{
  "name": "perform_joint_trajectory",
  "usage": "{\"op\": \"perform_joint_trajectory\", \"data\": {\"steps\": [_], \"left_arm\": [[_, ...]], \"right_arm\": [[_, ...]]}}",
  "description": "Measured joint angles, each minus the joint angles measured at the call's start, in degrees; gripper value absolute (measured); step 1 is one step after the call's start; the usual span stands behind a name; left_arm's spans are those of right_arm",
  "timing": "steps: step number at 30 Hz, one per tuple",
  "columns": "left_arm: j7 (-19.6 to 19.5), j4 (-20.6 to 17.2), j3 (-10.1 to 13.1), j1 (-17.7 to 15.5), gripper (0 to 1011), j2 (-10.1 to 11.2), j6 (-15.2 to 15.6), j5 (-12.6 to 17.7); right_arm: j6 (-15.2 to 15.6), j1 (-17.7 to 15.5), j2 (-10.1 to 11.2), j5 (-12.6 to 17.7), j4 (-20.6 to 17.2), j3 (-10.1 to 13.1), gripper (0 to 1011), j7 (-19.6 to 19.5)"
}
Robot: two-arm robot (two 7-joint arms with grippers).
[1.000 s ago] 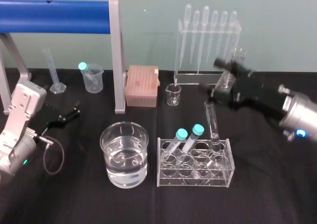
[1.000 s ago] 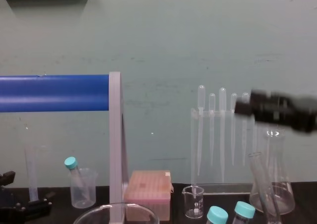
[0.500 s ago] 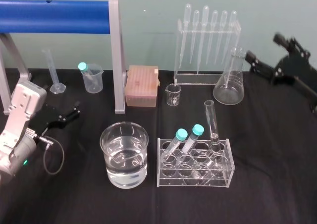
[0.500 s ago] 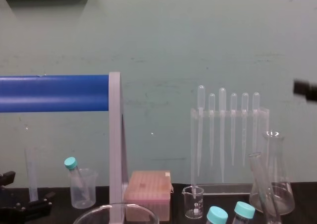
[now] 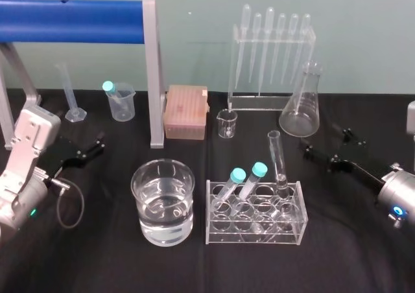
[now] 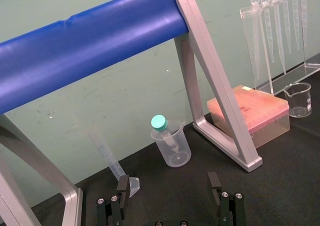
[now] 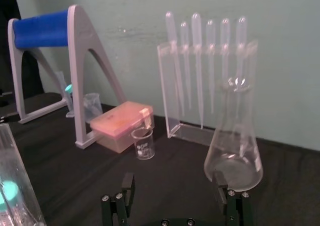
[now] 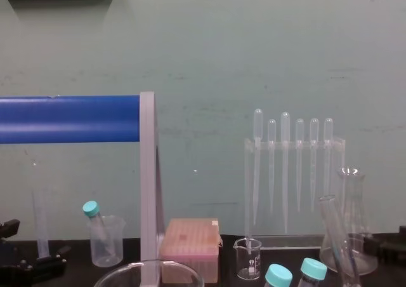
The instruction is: Hold the test tube with one hand and immerse one end into the beaker, then return it to the test tube rack.
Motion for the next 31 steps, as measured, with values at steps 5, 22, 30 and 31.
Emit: {"op": "perform_joint_trajectory", "data": {"steps": [5, 22, 30, 31], "left_arm": [[0.00, 0.00, 0.00, 0.00, 1000, 0.00, 0.00, 0.00], [0.00, 0.00, 0.00, 0.00, 1000, 0.00, 0.00, 0.00], [0.00, 0.00, 0.00, 0.00, 1000, 0.00, 0.00, 0.00], [0.00, 0.00, 0.00, 0.00, 1000, 0.00, 0.00, 0.00]], "right_arm": [[0.02, 0.28, -0.32, 0.07, 0.72, -0.16, 1004, 0.63], [0.00, 0.13, 0.00, 0.12, -0.04, 0.00, 1004, 0.23], [-0.03, 0.09, 0.05, 0.11, -0.16, 0.05, 1004, 0.11], [-0.03, 0.09, 0.06, 0.11, -0.16, 0.05, 1004, 0.10]]}}
